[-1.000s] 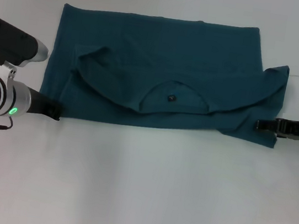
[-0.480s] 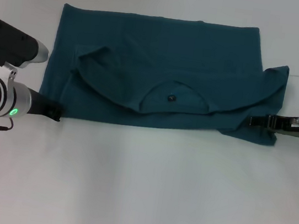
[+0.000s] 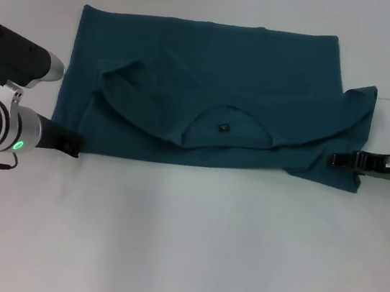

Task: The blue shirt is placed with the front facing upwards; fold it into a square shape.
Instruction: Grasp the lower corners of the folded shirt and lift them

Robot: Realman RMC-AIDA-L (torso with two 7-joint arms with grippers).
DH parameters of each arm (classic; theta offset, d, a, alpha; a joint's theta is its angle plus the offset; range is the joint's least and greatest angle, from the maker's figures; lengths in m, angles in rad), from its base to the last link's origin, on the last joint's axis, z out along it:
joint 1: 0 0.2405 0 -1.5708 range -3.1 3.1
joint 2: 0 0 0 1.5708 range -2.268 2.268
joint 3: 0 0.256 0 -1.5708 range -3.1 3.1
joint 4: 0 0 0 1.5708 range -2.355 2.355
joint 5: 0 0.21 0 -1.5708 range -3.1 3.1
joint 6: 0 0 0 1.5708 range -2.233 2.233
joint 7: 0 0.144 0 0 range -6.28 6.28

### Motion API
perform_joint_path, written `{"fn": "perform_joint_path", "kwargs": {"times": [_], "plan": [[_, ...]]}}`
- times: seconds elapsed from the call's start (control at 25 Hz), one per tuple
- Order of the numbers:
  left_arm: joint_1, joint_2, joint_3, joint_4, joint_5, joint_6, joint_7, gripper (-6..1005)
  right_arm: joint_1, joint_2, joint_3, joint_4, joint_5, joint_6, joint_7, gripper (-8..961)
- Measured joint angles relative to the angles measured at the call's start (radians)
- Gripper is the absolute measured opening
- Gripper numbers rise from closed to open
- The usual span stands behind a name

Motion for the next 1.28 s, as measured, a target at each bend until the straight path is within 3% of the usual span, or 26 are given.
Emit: {"fn": "perform_joint_path", "kwargs": {"times": [0.68,0.76,1.28], "plan": [[0.001,0.000,0.000,0.000,0.000,0.000,0.002,43,0.011,0.004,-0.002,0.036,-0.002,0.041,-0.011,673],[0.001,0.000,0.000,0.000,0.000,0.000,0.002,43,0.012,0.005,-0.005,0.036,0.000,0.042,-0.020,452],[0.002,-0.004,0.012,-0.002,0.000,0.000,0.002,45,0.005,0.009,-0.027,0.034,-0.002,0.054,-0.031,155]]}}
